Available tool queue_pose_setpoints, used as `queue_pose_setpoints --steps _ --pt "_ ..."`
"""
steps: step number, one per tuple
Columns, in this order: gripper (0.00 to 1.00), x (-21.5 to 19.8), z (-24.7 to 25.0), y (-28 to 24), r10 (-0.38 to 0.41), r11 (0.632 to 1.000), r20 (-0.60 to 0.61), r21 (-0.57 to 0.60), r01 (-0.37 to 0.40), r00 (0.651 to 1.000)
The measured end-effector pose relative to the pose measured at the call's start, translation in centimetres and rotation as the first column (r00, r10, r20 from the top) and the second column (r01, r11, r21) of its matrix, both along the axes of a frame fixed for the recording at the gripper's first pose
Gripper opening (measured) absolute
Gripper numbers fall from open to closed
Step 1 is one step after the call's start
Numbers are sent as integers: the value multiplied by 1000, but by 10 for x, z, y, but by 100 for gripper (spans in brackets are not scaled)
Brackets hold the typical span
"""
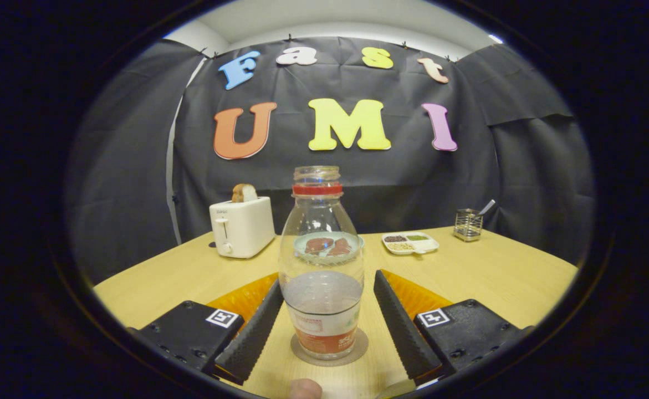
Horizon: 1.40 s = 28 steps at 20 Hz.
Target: Take the bottle from table, then pour the juice into the cup, finally place the bottle on the coaster
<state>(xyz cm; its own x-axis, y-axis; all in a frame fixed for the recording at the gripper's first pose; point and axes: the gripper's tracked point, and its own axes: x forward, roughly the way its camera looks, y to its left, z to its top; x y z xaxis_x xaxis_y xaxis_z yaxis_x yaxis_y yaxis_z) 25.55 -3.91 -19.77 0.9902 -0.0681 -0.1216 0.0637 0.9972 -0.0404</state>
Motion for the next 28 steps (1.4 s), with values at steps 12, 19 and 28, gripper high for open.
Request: queue_pose_setpoints --steps 12,19,28 --pt "100 -82 101 2 -20 1000 55 -4 20 998" --pt "100 -157 178 0 -64 998 106 -8 65 992" --pt "100 -228 220 3 -62 998 100 -26 65 993"
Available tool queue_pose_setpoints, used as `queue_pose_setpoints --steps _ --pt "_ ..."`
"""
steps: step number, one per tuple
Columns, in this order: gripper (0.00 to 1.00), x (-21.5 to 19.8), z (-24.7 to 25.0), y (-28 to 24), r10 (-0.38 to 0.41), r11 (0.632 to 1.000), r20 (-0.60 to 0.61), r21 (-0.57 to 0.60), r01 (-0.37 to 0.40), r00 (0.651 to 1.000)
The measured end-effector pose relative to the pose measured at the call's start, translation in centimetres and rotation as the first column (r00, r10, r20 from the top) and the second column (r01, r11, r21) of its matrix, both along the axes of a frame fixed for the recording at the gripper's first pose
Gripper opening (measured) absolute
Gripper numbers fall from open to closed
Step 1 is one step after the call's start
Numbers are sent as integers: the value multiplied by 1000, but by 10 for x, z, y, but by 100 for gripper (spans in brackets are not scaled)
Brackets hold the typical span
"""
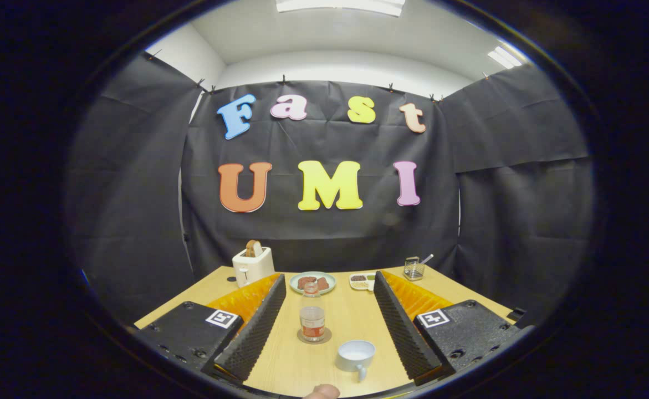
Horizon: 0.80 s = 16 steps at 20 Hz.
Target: Take the bottle from table, then pour the juice into the cup, finally place the bottle on the coaster
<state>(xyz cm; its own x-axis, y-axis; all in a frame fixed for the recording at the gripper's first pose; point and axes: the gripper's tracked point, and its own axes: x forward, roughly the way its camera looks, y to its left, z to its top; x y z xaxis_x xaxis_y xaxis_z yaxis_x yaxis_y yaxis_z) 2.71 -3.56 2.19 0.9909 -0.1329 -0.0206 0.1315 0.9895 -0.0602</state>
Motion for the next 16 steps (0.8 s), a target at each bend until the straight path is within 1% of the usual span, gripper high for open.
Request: queue_pose_setpoints --steps 5,9,12,14,16 --pt "100 -27 -7 -3 41 999 -63 31 -39 997" --pt "100 -49 1 6 83 996 -49 50 -80 995" --pt "100 -73 -16 0 61 998 -87 34 -59 994" --pt "100 -88 -17 4 67 997 -75 30 -64 995" --pt "100 -97 -13 6 67 998 -72 -6 -67 995"
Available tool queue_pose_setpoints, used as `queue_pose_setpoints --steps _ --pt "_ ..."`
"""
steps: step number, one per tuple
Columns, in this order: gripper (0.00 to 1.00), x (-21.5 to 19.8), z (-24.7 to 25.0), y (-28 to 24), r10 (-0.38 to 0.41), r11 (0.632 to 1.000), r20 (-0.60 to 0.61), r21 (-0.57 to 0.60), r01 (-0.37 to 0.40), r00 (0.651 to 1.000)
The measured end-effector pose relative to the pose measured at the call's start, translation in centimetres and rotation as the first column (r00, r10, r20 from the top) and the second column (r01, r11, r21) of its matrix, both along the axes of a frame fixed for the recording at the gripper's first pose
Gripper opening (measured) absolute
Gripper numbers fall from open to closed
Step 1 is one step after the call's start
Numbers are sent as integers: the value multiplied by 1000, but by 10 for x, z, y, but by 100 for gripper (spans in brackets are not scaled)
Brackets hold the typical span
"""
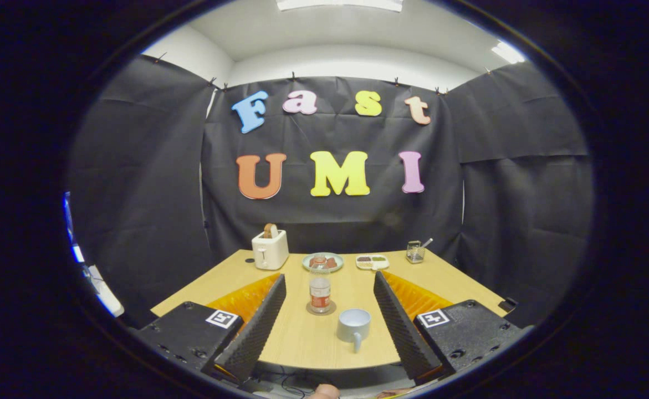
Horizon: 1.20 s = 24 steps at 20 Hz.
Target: Take the bottle from table, then pour the juice into the cup, finally place the bottle on the coaster
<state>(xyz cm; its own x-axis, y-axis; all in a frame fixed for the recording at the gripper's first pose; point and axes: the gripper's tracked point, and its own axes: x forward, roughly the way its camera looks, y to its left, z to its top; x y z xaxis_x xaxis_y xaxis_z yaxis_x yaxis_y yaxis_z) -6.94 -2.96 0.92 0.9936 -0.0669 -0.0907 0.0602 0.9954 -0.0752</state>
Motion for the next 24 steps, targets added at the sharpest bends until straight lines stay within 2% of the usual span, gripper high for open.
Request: queue_pose_setpoints --steps 3,11,24 --pt "100 -8 10 -1 -15 999 4 -45 15 1000" --pt "100 -13 25 -14 -44 999 39 -12 44 998" --pt "100 -10 24 -6 -14 1000 56 8 13 998"
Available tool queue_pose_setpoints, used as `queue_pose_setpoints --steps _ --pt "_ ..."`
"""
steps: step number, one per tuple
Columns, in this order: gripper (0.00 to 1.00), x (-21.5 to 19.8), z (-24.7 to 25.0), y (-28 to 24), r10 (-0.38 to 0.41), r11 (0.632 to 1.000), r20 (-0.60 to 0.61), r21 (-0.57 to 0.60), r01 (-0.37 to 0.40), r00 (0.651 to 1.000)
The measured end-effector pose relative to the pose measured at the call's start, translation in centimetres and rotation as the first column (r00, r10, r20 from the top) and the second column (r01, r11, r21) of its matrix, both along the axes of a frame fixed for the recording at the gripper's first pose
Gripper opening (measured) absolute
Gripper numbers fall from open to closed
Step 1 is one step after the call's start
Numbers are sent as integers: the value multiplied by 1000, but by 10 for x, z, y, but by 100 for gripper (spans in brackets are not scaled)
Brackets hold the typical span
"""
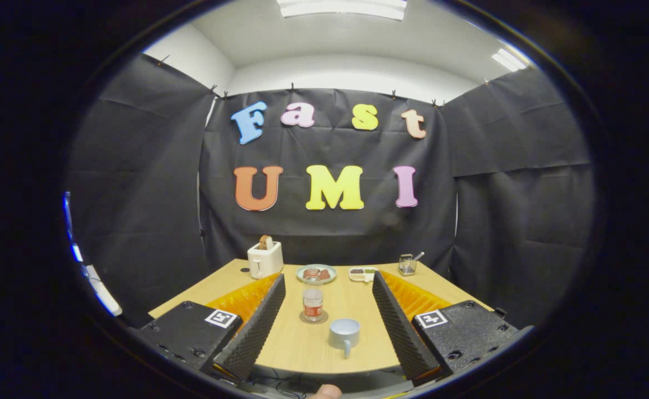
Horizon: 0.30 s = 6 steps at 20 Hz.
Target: Take the bottle from table, then pour the juice into the cup, finally place the bottle on the coaster
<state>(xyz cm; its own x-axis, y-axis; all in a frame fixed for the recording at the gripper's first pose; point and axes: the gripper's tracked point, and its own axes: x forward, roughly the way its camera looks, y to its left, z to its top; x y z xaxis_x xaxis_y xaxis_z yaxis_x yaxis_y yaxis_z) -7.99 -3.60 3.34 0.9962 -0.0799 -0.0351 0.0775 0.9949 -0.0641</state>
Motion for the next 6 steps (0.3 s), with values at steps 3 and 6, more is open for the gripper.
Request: queue_pose_setpoints --steps 3,6 --pt "100 2 -6 -4 -9 1000 -5 8 9 1000" --pt "100 2 -7 -3 -6 1000 -4 16 6 1000"
